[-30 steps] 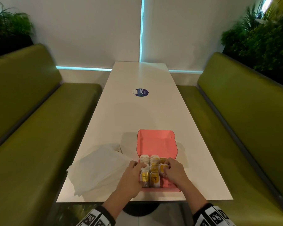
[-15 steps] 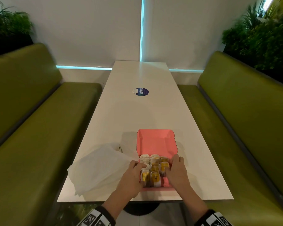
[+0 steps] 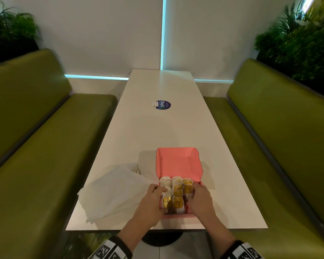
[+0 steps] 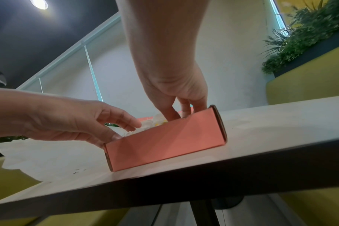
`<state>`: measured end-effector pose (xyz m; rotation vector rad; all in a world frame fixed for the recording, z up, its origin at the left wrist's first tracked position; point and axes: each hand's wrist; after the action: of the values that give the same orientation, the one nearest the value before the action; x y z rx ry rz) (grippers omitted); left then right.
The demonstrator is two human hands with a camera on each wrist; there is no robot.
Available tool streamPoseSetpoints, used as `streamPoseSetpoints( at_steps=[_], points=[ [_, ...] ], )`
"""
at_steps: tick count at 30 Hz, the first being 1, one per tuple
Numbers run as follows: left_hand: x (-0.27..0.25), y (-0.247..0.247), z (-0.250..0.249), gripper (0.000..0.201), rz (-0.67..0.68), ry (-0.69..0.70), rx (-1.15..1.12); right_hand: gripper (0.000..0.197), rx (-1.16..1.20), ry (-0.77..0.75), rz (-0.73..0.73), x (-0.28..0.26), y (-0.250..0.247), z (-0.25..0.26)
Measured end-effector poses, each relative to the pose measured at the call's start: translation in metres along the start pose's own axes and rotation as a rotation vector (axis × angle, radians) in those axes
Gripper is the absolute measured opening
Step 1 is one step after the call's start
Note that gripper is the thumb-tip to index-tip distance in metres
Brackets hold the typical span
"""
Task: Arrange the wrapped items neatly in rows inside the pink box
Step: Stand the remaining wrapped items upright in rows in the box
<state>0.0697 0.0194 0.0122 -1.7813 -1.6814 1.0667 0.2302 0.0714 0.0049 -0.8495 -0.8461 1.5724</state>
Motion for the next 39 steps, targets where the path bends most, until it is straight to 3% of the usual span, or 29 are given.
streamPoseSetpoints(
  at_steps=[5,16,19,22,24,26,30,34,36,39],
  points=[
    [-0.001,-0.002,-0.002,0.055,0.009,0.007,-0.003,0.024,-0.009,0.026,0.044,-0.001,-0.003,0.005],
    [-0.003,-0.003,-0.001,0.057,-0.015,0.022,0.002,0.018,0.008,-0.01,-0.007,0.009,0.015,0.001],
    [-0.008,-0.005,-0.001,0.05,-0.09,0.072,-0.038,0.017,-0.023,-0.013,-0.008,0.009,0.009,0.001],
    [-0.018,-0.017,0.001,0.028,-0.24,0.119,-0.064,0.011,-0.044,-0.011,-0.015,0.004,-0.008,0.006],
    [-0.028,-0.029,0.006,0.017,-0.359,0.151,-0.031,0.013,-0.077,-0.104,-0.03,-0.002,-0.019,0.018],
    [-0.038,-0.043,0.016,0.023,-0.451,0.144,0.008,0.015,-0.028,-0.29,-0.007,-0.009,-0.027,0.039],
    [-0.059,-0.062,0.039,0.027,-0.484,0.069,0.03,0.024,0.013,-0.677,0.292,-0.021,-0.017,0.087],
    [-0.067,-0.066,0.059,0.03,-0.412,-0.012,0.119,0.033,-0.106,-0.692,0.462,-0.017,0.016,0.118],
    [-0.065,-0.066,0.063,0.032,-0.375,-0.055,0.226,0.038,-0.118,-0.667,0.484,-0.012,0.027,0.128],
    [-0.061,-0.067,0.062,0.02,-0.4,-0.19,0.298,0.053,-0.042,-0.662,0.489,-0.005,0.035,0.14]
  ],
)
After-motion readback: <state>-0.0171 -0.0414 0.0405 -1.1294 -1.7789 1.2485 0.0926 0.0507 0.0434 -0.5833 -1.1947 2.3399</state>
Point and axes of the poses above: each hand's wrist, its own x-axis towards the middle knuckle, its own y-axis out of the palm, z = x × y, and after that the axes turned 6 degrees about -y, right-handed
